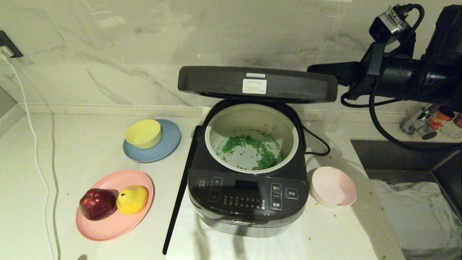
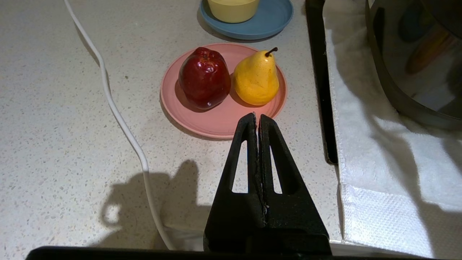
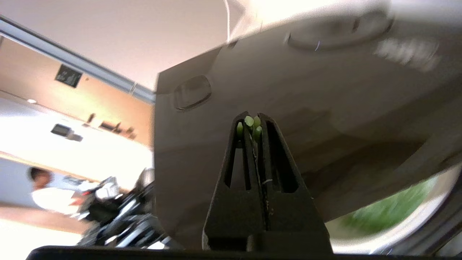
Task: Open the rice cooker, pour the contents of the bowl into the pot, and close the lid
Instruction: Close the rice cooker
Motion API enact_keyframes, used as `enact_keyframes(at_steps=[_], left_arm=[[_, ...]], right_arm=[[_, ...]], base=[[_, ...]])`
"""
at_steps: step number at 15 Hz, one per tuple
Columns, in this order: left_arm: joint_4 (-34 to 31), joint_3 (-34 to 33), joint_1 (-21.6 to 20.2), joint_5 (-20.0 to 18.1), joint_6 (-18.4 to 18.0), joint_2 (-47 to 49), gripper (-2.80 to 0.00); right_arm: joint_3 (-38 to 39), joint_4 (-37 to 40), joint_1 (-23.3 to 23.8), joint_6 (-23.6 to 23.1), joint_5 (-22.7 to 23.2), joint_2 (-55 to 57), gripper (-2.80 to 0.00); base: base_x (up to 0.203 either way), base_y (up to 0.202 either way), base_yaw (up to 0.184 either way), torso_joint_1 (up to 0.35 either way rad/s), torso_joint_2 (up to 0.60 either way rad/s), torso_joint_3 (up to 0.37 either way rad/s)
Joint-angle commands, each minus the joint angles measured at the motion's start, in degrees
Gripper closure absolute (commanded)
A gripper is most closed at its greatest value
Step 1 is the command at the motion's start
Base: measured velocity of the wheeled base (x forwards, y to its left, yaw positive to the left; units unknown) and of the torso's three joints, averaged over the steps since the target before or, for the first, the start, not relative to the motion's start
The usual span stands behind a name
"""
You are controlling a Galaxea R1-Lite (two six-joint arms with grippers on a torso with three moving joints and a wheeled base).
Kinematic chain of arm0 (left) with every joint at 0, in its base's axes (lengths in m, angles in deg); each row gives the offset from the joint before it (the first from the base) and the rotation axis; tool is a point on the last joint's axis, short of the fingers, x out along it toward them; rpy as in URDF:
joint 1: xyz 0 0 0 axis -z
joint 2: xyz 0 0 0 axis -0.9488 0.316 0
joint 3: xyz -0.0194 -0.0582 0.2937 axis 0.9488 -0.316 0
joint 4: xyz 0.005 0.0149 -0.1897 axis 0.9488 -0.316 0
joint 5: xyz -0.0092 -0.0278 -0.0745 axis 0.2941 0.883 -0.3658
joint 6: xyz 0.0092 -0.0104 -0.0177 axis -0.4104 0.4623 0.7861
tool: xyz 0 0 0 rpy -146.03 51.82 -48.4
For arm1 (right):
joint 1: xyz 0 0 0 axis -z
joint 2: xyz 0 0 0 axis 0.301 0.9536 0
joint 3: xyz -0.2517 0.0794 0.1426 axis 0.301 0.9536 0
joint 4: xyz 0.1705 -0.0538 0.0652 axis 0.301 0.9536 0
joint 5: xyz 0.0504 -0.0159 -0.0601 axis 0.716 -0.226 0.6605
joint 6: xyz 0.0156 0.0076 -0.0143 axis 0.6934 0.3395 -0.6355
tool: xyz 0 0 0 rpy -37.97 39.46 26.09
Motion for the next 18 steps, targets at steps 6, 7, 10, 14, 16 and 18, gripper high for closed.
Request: enact_keyframes(at_steps=[6, 7, 10, 14, 16, 18], left_arm=[[0.1, -0.5, 0.0, 0.0, 0.0, 0.0, 0.0], [0.0, -0.5, 0.0, 0.1, 0.0, 0.0, 0.0], [0.1, -0.5, 0.0, 0.1, 0.0, 0.0, 0.0], [0.0, -0.5, 0.0, 0.1, 0.0, 0.0, 0.0], [0.1, -0.5, 0.0, 0.1, 0.1, 0.0, 0.0], [0.1, -0.5, 0.0, 0.0, 0.1, 0.0, 0.0]], right_arm=[[7.4, 10.3, -1.5, 0.3, 0.1, -4.5, 0.0], [9.4, 10.2, -2.2, 0.3, -0.2, -4.4, 0.0], [13.7, 9.9, -3.3, -0.1, -0.6, -3.5, 0.0], [14.5, 9.7, -5.0, -0.3, -0.7, -0.2, 0.0], [14.4, 9.7, -5.0, -0.3, -0.7, 1.8, 0.0], [14.7, 9.7, -5.0, -0.3, -0.7, 3.7, 0.0]], base=[[0.0, 0.0, 0.0, 0.0, 0.0, 0.0], [0.0, 0.0, 0.0, 0.0, 0.0, 0.0], [0.0, 0.0, 0.0, 0.0, 0.0, 0.0], [0.0, 0.0, 0.0, 0.0, 0.0, 0.0], [0.0, 0.0, 0.0, 0.0, 0.0, 0.0], [0.0, 0.0, 0.0, 0.0, 0.0, 0.0]])
